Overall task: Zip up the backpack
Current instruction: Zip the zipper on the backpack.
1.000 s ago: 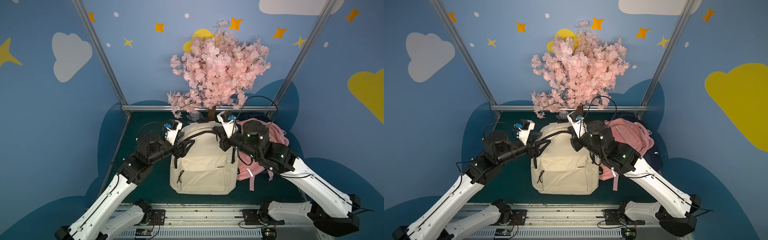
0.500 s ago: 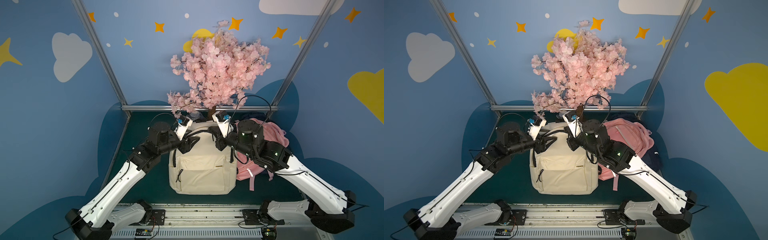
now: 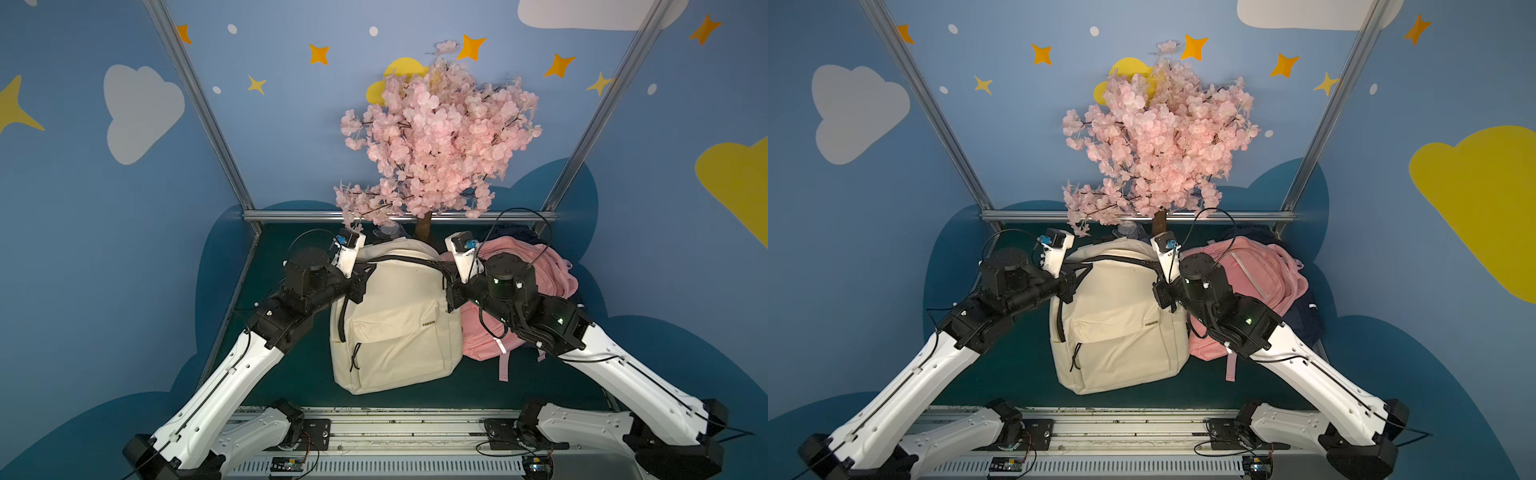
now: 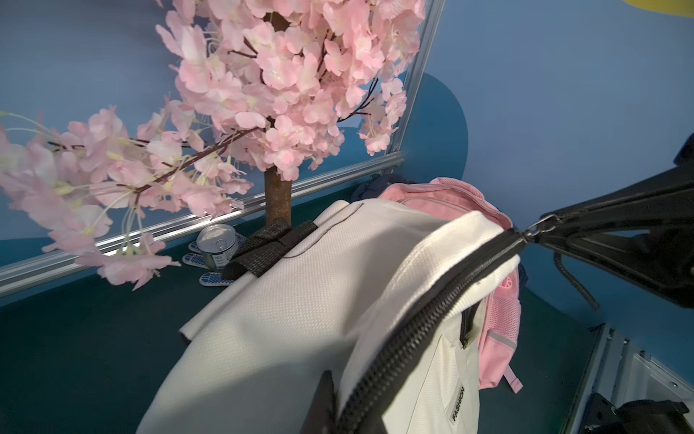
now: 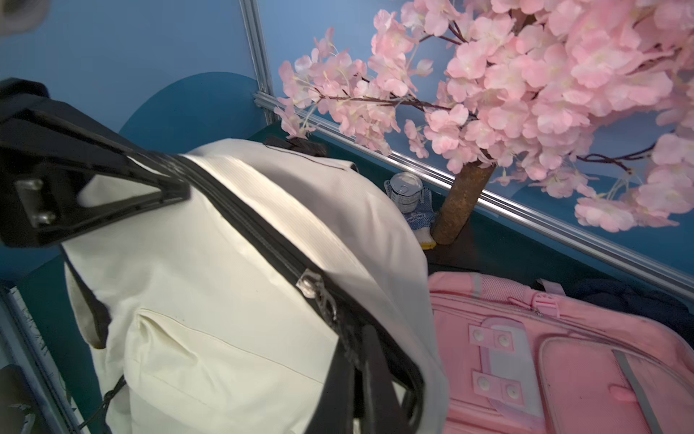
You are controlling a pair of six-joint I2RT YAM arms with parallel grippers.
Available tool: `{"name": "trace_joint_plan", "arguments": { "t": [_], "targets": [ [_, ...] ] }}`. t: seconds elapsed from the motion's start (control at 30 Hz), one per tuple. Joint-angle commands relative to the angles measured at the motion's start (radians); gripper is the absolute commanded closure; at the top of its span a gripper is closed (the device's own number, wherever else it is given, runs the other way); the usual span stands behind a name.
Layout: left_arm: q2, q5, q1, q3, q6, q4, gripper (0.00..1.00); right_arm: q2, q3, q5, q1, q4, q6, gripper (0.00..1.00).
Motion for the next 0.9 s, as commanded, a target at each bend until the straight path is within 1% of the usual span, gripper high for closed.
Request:
{"name": "trace_joint_plan", "arguments": {
  "t": [0.0,0.07,0.17,0.23,0.3,0.37,0.4,0.43,0.5,0.53,0.67,0.77,0.8,0.87],
  "targets": [
    [-0.034,-0.06,0.038,-0.012,-0.052,0.052,0.89,-0.051,-0.048,0.056,-0.046,0.008,0.072,1.0],
    [-0.041,-0.054,0.044,-0.019,-0.053,0.051,0.89,-0.068,-0.081,0.048,-0.078,0.0,0.113,1.0],
    [-0.049,-0.01,0.045,-0.031,-0.043,0.059,0.86,-0.088,-0.1,-0.03,-0.109,0.03,0.133,1.0],
    [-0.046,0.064,0.045,-0.022,-0.047,0.061,0.84,-0.079,-0.077,-0.092,-0.111,0.056,0.121,1.0],
    [-0.047,0.111,0.045,-0.007,-0.069,0.067,0.84,-0.058,-0.038,-0.127,-0.109,0.056,0.119,1.0],
    [-0.05,0.138,0.045,0.011,-0.068,0.054,0.78,-0.037,-0.015,-0.141,-0.109,0.06,0.118,1.0],
    [-0.052,0.152,0.045,0.025,-0.051,0.035,0.7,-0.029,-0.01,-0.149,-0.109,0.065,0.117,1.0],
    [-0.051,0.161,0.044,0.043,-0.028,0.009,0.59,-0.025,-0.006,-0.159,-0.109,0.072,0.114,1.0],
    [-0.039,0.184,0.044,0.093,0.03,-0.053,0.42,-0.019,0.003,-0.189,-0.108,0.092,0.108,1.0],
    [-0.023,0.191,0.045,0.132,0.055,-0.091,0.35,-0.015,0.013,-0.206,-0.108,0.1,0.106,1.0],
    [0.07,0.242,0.039,0.301,0.135,-0.223,0.19,0.002,0.055,-0.239,-0.096,0.107,0.092,1.0],
    [0.152,0.277,0.013,0.409,0.204,-0.29,0.07,0.006,0.074,-0.252,-0.084,0.12,0.081,1.0],
    [0.179,0.282,-0.002,0.444,0.238,-0.314,0.0,0.007,0.079,-0.257,-0.08,0.122,0.077,1.0],
    [0.236,0.276,-0.035,0.501,0.289,-0.353,0.0,0.009,0.086,-0.262,-0.071,0.125,0.068,1.0]
  ]
}}
